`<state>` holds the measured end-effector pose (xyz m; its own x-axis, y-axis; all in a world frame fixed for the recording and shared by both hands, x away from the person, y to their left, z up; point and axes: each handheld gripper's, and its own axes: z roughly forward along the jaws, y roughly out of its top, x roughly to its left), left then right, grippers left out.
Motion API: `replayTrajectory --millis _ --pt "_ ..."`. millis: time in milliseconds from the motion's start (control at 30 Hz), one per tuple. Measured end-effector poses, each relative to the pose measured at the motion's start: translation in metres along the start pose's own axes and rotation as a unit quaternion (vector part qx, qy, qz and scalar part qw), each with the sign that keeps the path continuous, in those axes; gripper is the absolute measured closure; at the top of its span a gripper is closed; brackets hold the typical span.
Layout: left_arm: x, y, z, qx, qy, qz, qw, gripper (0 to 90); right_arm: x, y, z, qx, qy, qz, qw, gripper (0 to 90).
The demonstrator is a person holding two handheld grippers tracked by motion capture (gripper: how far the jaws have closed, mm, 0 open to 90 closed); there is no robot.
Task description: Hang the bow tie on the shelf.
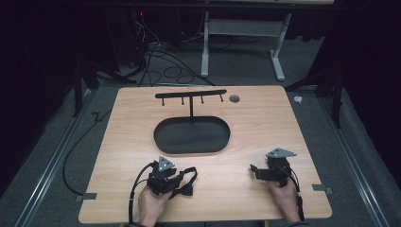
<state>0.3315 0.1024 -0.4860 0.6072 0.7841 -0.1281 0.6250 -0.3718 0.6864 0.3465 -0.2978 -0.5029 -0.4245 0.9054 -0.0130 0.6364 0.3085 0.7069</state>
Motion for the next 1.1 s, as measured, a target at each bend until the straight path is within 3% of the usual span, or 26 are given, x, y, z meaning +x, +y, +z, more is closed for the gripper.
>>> replayTrajectory --millis 133,167,367,733,1100 --pt "0.002 -0.004 0.005 0.008 -0.005 -0.001 1.0000 70.1 0.000 0.000 0.000 0.000 0.000 0.000 1.0000 17.9" --pt "0.002 -0.006 0.006 0.005 -0.005 0.003 1.0000 75.4 0.000 0.000 0.000 0.000 0.000 0.000 1.0000 17.9" --pt "0.001 -0.006 0.005 0.009 0.002 0.016 0.9998 84.8 0.000 0.000 0.000 0.000 0.000 -0.001 1.0000 17.8" --pt "0.005 -0.001 -0.006 -0.014 -0.004 0.008 0.9999 86.9 0.000 0.000 0.000 0.000 0.000 0.000 1.0000 17.8" --pt "0.008 0.015 -0.023 -0.051 -0.016 0.003 0.9986 87.0 0.000 0.000 0.000 0.000 0.001 0.000 1.0000 17.8"
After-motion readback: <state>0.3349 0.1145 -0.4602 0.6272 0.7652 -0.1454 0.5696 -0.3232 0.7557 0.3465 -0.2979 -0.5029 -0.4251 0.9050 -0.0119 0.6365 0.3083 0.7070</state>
